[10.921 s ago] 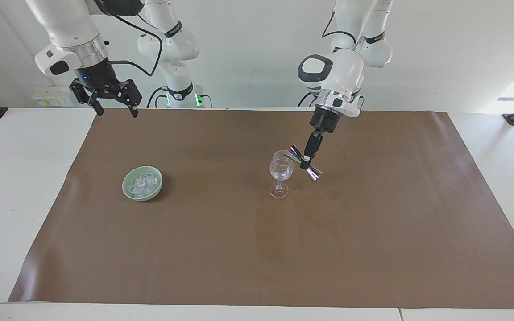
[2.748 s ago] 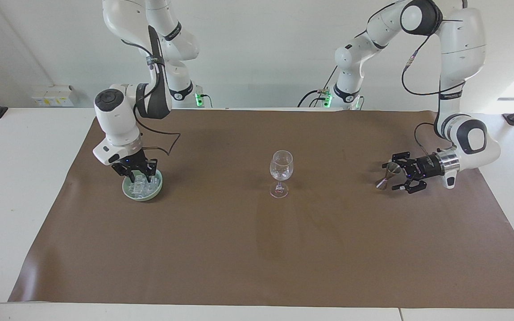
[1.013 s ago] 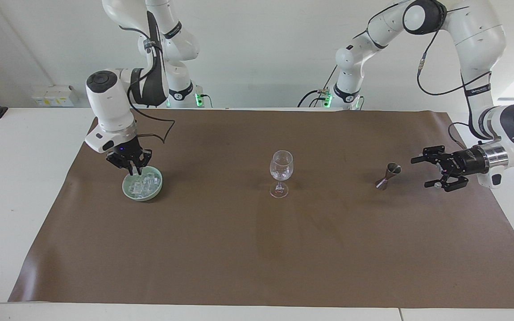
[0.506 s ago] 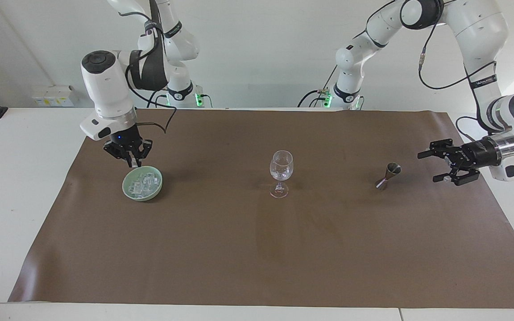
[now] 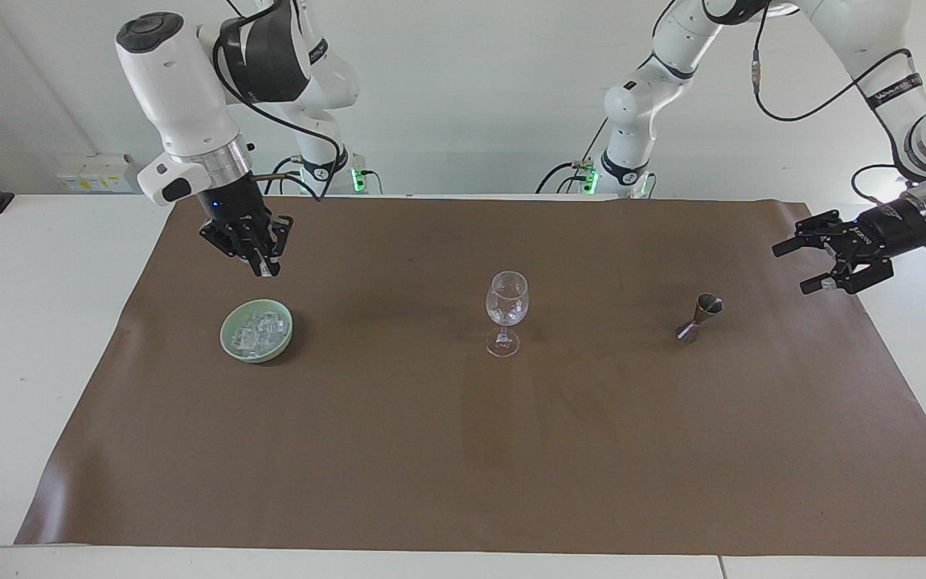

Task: Pour wine and add ice with both arms
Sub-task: 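Lift the green ice cup with the right gripper over the glass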

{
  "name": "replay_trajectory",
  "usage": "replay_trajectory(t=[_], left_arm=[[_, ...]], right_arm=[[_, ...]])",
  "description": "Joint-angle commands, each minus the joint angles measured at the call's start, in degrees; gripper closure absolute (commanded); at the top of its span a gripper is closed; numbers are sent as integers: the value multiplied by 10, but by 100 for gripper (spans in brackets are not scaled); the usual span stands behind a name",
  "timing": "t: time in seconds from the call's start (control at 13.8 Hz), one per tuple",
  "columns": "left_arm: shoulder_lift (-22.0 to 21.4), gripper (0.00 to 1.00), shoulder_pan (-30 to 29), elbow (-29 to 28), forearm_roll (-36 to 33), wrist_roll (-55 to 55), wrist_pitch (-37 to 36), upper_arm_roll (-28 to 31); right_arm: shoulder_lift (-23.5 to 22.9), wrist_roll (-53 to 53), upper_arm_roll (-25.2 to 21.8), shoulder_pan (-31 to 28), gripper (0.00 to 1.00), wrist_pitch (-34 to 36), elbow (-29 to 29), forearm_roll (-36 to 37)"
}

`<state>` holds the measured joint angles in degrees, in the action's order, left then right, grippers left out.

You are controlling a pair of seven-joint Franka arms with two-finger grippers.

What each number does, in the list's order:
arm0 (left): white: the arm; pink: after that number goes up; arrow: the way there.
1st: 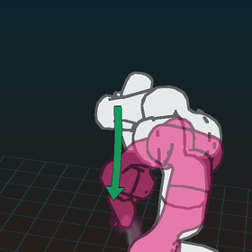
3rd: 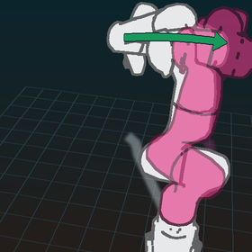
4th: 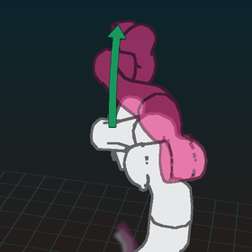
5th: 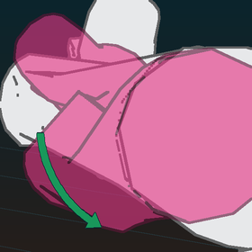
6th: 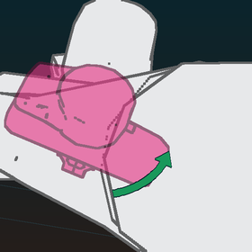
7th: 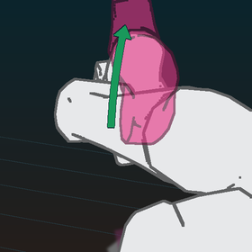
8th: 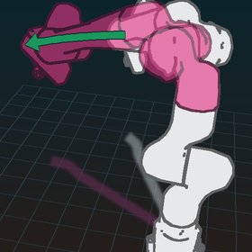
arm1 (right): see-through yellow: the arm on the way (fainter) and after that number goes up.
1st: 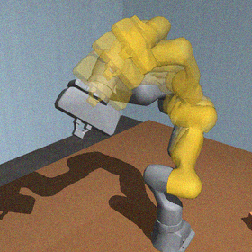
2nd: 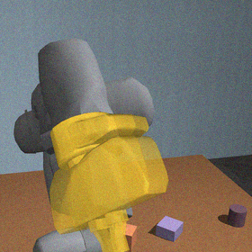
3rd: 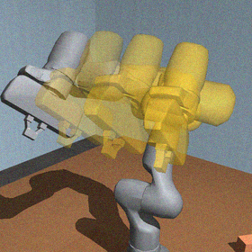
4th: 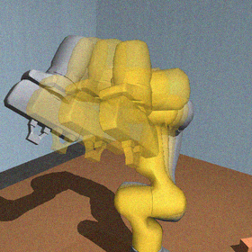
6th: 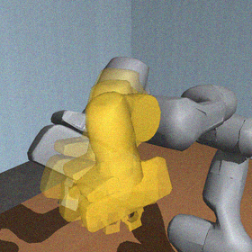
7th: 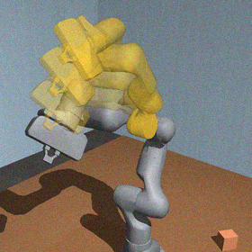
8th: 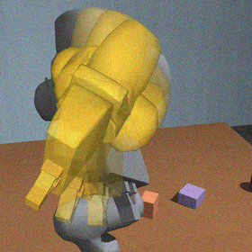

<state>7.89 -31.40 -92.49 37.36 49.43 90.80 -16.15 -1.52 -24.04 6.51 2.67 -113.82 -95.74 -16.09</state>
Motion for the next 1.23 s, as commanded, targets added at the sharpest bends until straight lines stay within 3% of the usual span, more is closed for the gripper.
replay_trajectory(t=[0.0,0.14,0.51,0.94,1.16], left_arm=[[-36,0,34,-10,-54,1,21,4],[-46,0,58,-13,-102,-8,33,3],[-72,0,102,-19,-202,-105,39,3],[-118,0,110,-46,-240,-334,36,2],[-125,0,144,-47,-285,-392,36,2]], right_arm=[[-25,-93,3,29,100,-52,18,-49],[-30,-198,3,57,100,-112,11,-68],[-66,-339,3,122,100,-218,9,-84],[-99,-360,3,178,100,-272,7,-83],[-100,-355,3,189,100,-273,-11,-76]])
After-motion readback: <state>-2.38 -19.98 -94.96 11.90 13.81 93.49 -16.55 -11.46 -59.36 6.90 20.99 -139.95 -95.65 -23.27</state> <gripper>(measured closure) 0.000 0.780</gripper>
